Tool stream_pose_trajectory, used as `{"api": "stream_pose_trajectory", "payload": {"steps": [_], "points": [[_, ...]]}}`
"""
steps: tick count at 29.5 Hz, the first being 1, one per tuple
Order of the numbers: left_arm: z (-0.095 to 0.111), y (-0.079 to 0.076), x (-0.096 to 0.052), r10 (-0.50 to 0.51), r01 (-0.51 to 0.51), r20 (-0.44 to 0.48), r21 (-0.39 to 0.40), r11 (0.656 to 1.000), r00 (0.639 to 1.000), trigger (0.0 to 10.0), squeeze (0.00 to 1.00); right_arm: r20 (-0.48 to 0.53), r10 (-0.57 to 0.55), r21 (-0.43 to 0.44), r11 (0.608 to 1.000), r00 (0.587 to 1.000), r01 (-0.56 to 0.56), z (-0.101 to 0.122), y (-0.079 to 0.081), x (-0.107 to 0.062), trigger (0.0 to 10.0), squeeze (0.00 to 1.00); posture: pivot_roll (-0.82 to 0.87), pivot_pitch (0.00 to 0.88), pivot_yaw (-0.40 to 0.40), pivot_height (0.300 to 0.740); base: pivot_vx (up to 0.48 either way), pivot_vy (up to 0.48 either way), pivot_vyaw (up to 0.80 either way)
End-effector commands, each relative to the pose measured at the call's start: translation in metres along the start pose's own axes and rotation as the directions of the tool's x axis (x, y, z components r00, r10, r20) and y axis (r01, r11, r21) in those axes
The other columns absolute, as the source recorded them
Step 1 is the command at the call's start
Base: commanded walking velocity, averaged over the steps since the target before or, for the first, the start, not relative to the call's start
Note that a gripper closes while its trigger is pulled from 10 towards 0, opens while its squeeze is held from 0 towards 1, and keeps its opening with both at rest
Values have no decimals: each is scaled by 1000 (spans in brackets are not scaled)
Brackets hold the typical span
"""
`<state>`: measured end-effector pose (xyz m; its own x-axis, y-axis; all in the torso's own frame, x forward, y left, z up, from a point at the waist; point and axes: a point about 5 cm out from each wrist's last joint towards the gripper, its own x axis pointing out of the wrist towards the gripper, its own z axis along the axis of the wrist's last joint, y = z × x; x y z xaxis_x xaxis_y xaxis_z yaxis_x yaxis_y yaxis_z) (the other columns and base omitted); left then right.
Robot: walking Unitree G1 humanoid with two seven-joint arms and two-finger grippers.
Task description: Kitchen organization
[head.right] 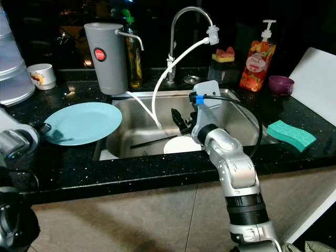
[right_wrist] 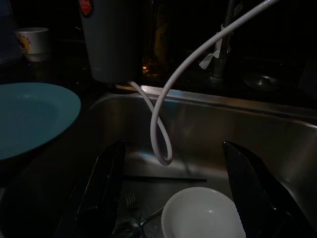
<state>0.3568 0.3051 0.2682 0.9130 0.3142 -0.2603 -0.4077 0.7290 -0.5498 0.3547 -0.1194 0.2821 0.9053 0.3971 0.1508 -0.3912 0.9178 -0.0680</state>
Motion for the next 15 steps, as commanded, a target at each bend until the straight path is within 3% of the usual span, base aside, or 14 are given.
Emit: {"api": "stream_pose_trajectory", "payload": {"steps": [1,5,8,15], "points": [[10,-1,-4,13,-19,72,78,997,997,10000,0,-1,5,-1,1000,1000,-5,-1,1,1,10000,0,74,101,-34,740,0,0,0],[23,-17,-10,-55,37,126,139,990,991,10000,0,0,4,2,1000,1000,-4,-1,2,1,10000,0,76,101,-32,740,0,0,0],[25,-20,-10,-71,52,128,147,988,989,10000,0,0,4,2,1000,1000,-4,0,2,1,10000,0,78,101,-30,740,0,0,0],[21,-22,-10,-73,65,95,92,994,993,10000,0,2,2,4,1000,1000,-2,-1,2,1,10000,0,78,101,-30,740,0,0,0]]}}
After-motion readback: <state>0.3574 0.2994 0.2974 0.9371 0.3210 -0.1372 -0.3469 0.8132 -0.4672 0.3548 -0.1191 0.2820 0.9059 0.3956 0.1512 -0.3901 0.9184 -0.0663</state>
